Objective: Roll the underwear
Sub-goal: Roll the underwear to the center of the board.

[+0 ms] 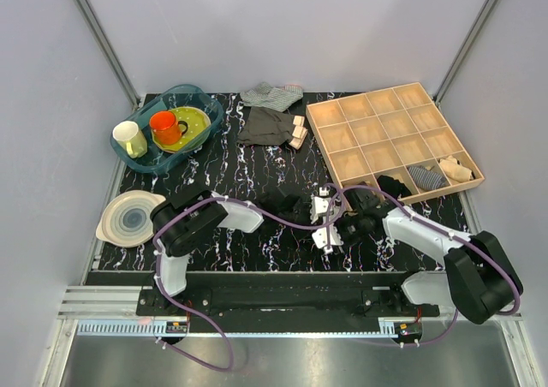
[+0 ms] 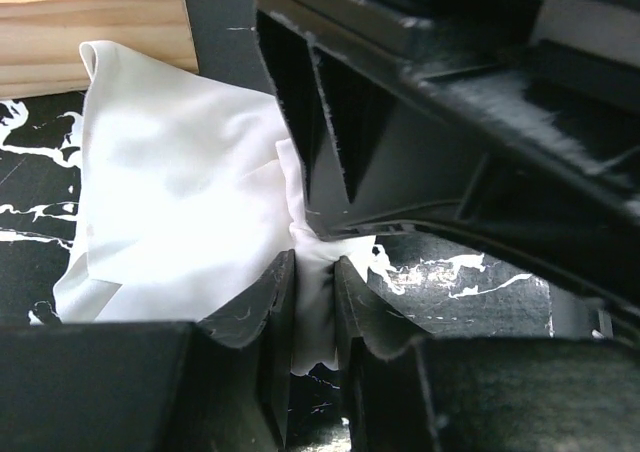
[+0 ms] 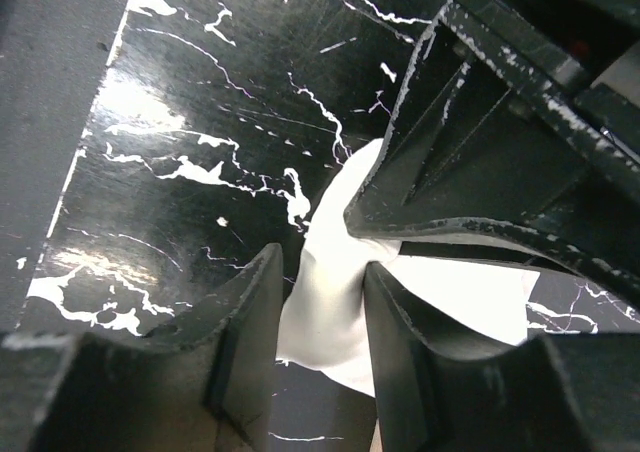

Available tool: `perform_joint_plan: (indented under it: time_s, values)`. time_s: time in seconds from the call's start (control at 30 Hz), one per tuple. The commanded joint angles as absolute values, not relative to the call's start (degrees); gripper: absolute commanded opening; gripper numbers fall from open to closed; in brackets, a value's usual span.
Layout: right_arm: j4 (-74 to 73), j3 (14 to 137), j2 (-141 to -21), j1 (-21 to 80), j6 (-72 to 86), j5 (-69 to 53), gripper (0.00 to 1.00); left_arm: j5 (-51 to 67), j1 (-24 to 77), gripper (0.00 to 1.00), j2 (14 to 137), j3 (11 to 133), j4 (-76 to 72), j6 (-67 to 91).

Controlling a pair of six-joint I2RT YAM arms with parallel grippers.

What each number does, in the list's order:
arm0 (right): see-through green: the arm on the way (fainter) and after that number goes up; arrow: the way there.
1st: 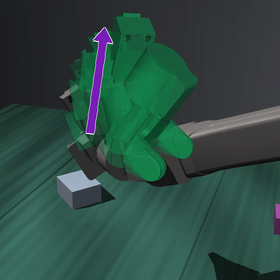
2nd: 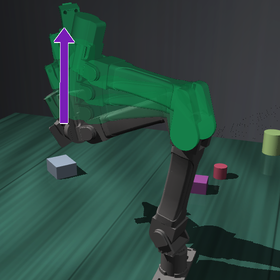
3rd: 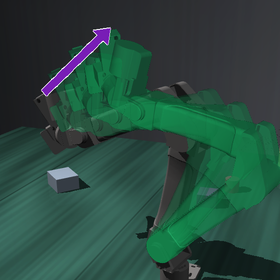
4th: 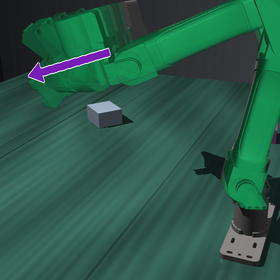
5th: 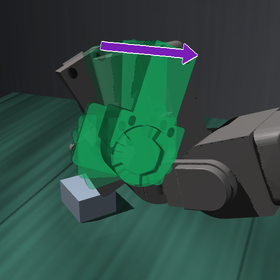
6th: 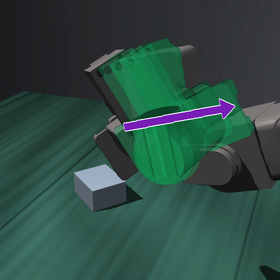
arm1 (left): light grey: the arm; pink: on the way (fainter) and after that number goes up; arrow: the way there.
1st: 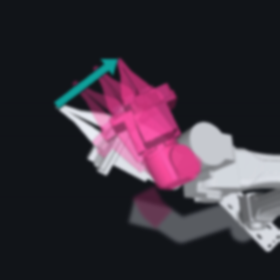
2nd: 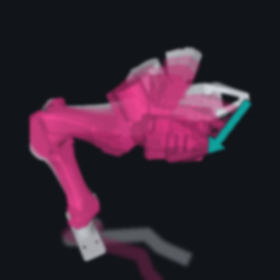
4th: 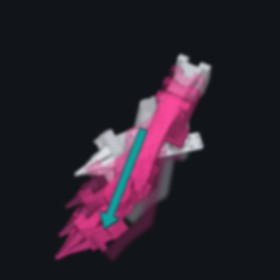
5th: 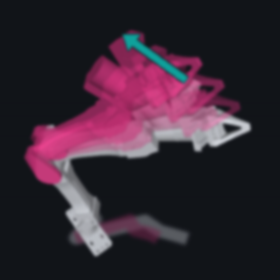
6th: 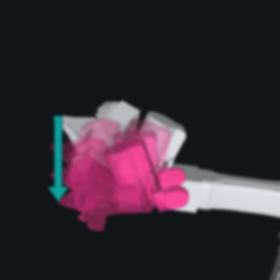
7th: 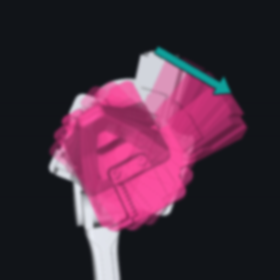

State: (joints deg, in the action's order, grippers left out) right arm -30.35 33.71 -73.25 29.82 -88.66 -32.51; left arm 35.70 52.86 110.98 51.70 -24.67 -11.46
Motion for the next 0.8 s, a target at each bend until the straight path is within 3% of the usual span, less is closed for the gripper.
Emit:
perform_joint_plan:
  time_s: [0.0, 0.3, 0.77]
  values:
    - [-33.13, 32.87, -70.49, 31.03, -86.49, -34.72, 0.47, 25.66, 52.38, 0.18, 113.82, 48.26, -14.41, -10.55]
    - [-37.26, 34.89, -66.10, 30.06, -80.78, -32.78, 0.58, 25.92, 50.63, 0.13, 111.62, 47.63, -7.22, -6.77]
    - [-44.03, 40.51, -61.70, 25.58, -75.24, -36.56, 0.59, 31.55, 48.16, 0.11, 111.62, 47.81, -0.53, -2.55]
